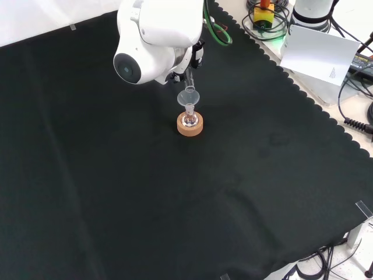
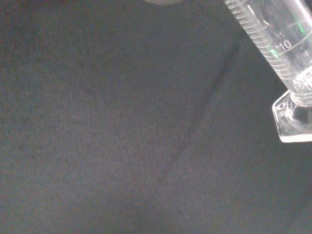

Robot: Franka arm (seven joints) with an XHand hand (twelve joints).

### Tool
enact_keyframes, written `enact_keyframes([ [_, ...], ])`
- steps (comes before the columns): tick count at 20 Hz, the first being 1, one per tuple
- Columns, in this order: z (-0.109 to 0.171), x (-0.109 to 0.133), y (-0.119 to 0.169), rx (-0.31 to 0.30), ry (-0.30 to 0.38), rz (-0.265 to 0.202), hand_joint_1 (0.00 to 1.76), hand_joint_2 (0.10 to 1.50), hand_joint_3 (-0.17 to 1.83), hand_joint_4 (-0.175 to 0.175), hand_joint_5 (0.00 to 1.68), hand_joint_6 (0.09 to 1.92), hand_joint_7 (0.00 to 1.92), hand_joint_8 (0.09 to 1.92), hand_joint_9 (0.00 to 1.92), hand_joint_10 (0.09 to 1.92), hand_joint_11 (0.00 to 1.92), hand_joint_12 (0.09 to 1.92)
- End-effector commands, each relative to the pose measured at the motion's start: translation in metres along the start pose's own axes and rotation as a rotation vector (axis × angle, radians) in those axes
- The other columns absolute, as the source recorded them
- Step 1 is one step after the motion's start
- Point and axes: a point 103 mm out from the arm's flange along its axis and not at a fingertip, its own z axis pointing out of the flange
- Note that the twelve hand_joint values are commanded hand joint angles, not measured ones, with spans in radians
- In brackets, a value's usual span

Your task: Pour the water from the graduated cylinder into the round-bottom flask.

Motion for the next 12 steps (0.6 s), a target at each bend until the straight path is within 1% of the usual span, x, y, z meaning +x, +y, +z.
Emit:
enact_keyframes([
  [1, -0.0001, 0.0015, 0.0018, 0.007, -0.004, 0.001, 1.37, 1.1, -0.02, -0.061, 0.92, 0.68, 1.02, 0.98, 1.43, 0.11, 1.16, 0.8],
  [8, 0.0003, 0.0019, -0.0014, -0.014, -0.005, 0.006, 1.37, 1.1, -0.02, -0.062, 0.92, 0.68, 1.02, 0.99, 1.43, 0.11, 1.16, 0.79],
  [10, 0.0003, 0.001, -0.003, -0.019, 0.008, -0.002, 1.37, 1.1, -0.02, -0.062, 0.92, 0.68, 1.02, 0.99, 1.43, 0.11, 1.17, 0.79],
  [12, 0.0002, 0.0016, -0.0043, -0.027, 0.003, 0.0, 1.37, 1.1, -0.02, -0.063, 0.92, 0.68, 1.02, 0.99, 1.43, 0.11, 1.17, 0.79],
])
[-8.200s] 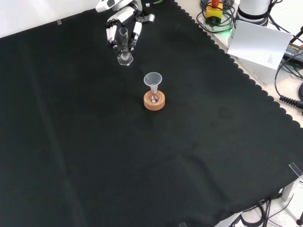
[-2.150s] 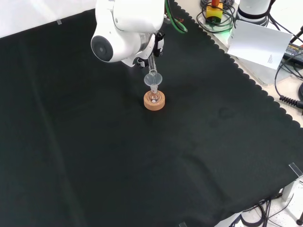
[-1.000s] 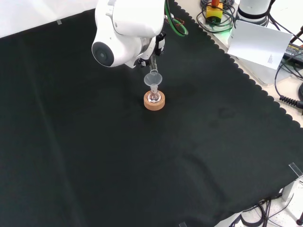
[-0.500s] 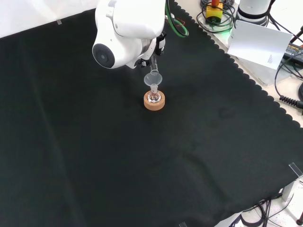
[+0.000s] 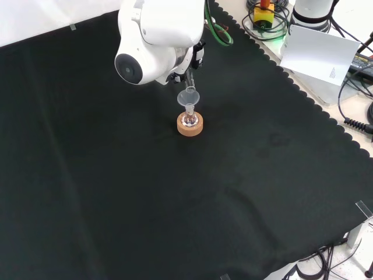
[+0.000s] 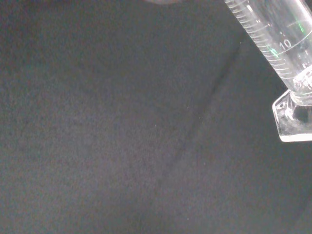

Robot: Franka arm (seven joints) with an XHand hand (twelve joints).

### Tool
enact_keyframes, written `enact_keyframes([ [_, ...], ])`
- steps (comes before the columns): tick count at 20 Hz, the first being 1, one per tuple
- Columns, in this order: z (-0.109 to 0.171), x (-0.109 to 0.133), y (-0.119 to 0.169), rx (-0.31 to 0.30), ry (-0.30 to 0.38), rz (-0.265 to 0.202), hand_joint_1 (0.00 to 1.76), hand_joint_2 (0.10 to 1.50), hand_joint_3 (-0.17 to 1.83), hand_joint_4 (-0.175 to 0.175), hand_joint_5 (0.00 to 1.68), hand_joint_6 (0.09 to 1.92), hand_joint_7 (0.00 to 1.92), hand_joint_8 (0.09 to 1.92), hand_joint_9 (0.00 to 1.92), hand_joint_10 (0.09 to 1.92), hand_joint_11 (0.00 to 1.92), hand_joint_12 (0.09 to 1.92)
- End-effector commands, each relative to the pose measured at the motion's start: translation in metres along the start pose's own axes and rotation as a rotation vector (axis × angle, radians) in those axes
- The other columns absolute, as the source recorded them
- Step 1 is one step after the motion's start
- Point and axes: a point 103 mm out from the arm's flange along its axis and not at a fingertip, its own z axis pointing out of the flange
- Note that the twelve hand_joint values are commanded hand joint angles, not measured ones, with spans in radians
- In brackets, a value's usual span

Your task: Pour the water from the graduated cylinder into the round-bottom flask.

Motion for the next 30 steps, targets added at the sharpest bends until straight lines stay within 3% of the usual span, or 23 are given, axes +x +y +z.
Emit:
enact_keyframes([
  [1, 0.0, 0.001, -0.004, -0.026, 0.005, -0.002, 1.37, 1.1, -0.02, -0.063, 0.92, 0.68, 1.02, 0.99, 1.43, 0.11, 1.17, 0.79],
  [13, 0.001, 0.001, -0.003, -0.084, 0.042, -0.034, 1.37, 1.1, -0.02, -0.064, 0.9, 0.69, 1.02, 0.99, 1.43, 0.11, 1.17, 0.79],
  [19, 0.004, -0.006, 0.0, -0.106, 0.075, -0.055, 1.37, 1.1, -0.01, -0.04, 0.95, 0.7, 1.01, 1.0, 1.43, 0.1, 1.16, 0.79],
  [24, 0.006, -0.015, -0.002, -0.215, 0.135, -0.092, 1.37, 1.1, -0.01, -0.04, 0.97, 0.7, 1.01, 1.01, 1.43, 0.1, 1.15, 0.78],
  [26, 0.008, -0.02, -0.003, -0.26, 0.163, -0.121, 1.3, 1.12, 0.0, -0.128, 0.94, 0.95, 0.98, 1.05, 1.43, 0.1, 1.15, 0.79],
  [27, 0.01, -0.022, -0.004, -0.284, 0.174, -0.133, 1.28, 1.13, 0.0, -0.152, 0.92, 1.02, 0.97, 1.06, 1.43, 0.1, 1.15, 0.79],
  [30, 0.014, -0.028, -0.003, -0.331, 0.222, -0.159, 1.26, 1.14, 0.0, -0.173, 0.91, 1.08, 0.96, 1.08, 1.43, 0.1, 1.15, 0.8],
])
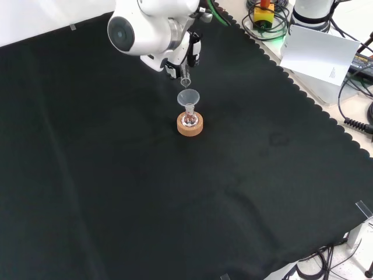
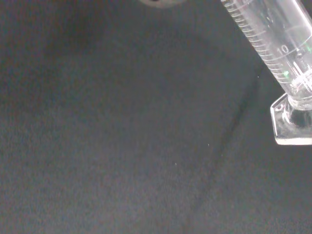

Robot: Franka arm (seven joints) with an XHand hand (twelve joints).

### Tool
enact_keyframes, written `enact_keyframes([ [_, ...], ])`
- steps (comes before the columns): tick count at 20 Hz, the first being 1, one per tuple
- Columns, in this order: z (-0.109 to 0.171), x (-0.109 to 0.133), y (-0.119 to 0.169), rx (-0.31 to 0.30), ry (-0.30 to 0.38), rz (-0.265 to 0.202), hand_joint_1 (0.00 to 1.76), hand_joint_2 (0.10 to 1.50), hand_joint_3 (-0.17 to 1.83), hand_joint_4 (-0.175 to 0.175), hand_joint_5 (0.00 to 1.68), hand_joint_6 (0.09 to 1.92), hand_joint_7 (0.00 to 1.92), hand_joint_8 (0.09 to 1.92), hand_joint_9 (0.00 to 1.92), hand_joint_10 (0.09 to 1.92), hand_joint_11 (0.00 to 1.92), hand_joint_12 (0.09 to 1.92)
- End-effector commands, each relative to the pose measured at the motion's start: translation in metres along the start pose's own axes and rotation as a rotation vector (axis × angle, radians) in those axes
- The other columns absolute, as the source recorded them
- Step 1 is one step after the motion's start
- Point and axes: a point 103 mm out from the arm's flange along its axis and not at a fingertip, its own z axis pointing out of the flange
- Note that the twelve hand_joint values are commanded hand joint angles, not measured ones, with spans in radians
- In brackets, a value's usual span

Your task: Pour the water from the graduated cylinder into the round-bottom flask.

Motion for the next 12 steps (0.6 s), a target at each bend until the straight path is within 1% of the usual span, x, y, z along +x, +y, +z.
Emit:
enact_keyframes([
  [1, 0.006, -0.015, -0.003, -0.165, 0.113, -0.1, 1.25, 1.14, 0.0, -0.175, 0.91, 1.08, 0.96, 1.08, 1.43, 0.1, 1.15, 0.8],
  [3, 0.009, -0.018, -0.002, -0.186, 0.135, -0.12, 1.25, 1.14, 0.0, -0.175, 0.91, 1.09, 0.96, 1.08, 1.43, 0.09, 1.15, 0.8],
  [4, 0.01, -0.02, -0.001, -0.198, 0.142, -0.138, 1.25, 1.14, 0.0, -0.175, 0.91, 1.09, 0.96, 1.08, 1.42, 0.09, 1.15, 0.8],
  [6, 0.014, -0.023, 0.0, -0.221, 0.179, -0.197, 1.25, 1.14, 0.0, -0.175, 0.91, 1.08, 0.96, 1.07, 1.42, 0.09, 1.15, 0.8],
  [7, 0.016, -0.024, 0.001, -0.238, 0.192, -0.213, 1.25, 1.14, 0.0, -0.175, 0.92, 1.08, 0.96, 1.07, 1.42, 0.09, 1.14, 0.8],
  [9, 0.019, -0.026, 0.001, -0.269, 0.208, -0.229, 1.25, 1.14, 0.0, -0.175, 0.92, 1.08, 0.96, 1.07, 1.42, 0.09, 1.14, 0.8],
  [12, 0.023, -0.03, 0.001, -0.334, 0.236, -0.244, 1.25, 1.14, 0.0, -0.175, 0.92, 1.08, 0.96, 1.07, 1.42, 0.09, 1.14, 0.8],
])
